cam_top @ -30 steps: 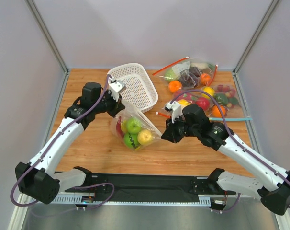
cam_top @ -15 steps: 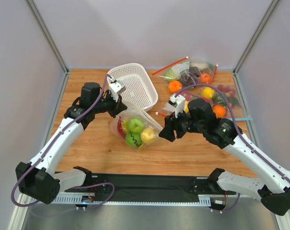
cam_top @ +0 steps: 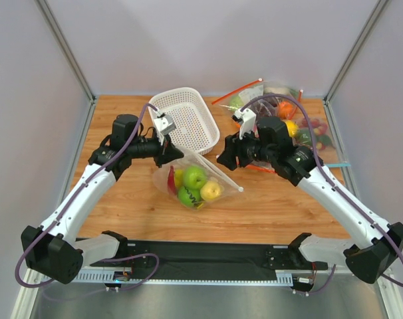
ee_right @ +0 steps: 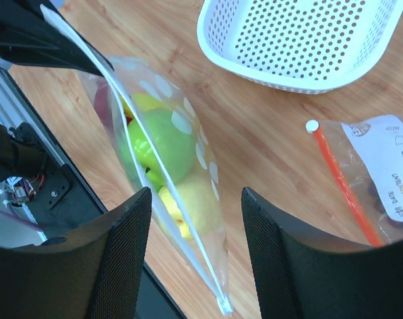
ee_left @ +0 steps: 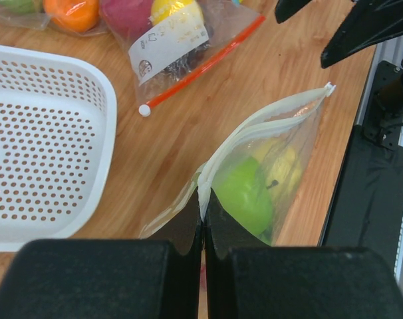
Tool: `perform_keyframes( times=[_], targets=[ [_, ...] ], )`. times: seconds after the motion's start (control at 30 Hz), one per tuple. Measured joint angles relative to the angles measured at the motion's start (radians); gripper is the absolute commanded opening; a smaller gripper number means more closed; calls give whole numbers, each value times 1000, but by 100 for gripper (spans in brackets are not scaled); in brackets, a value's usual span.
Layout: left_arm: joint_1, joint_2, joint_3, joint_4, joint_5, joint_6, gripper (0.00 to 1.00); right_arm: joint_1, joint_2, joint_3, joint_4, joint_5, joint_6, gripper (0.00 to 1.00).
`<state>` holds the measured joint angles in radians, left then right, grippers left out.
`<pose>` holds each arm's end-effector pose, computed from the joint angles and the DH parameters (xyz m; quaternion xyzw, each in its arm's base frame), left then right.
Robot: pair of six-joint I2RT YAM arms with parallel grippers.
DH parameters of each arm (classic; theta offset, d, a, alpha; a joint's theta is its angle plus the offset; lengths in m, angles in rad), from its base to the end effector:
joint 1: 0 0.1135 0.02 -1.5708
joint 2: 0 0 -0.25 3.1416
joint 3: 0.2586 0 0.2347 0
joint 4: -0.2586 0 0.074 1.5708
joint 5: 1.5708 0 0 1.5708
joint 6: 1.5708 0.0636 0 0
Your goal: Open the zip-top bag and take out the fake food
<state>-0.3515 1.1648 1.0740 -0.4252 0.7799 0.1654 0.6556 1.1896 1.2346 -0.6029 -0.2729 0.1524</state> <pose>0.2253 -0.1303 0.3236 0.3892 0.7238 -0.3703 0.4330 0.2002 0.1756 0.3441 -0.2796 0.8226 0.2983 0.3951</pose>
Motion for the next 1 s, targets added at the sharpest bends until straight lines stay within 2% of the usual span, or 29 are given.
perform_keyframes(
  times=[1.0],
  targets=[
    [-22,0,0,-4,38,0,0,-11,212,-28,160,-249,-30,58]
  ],
)
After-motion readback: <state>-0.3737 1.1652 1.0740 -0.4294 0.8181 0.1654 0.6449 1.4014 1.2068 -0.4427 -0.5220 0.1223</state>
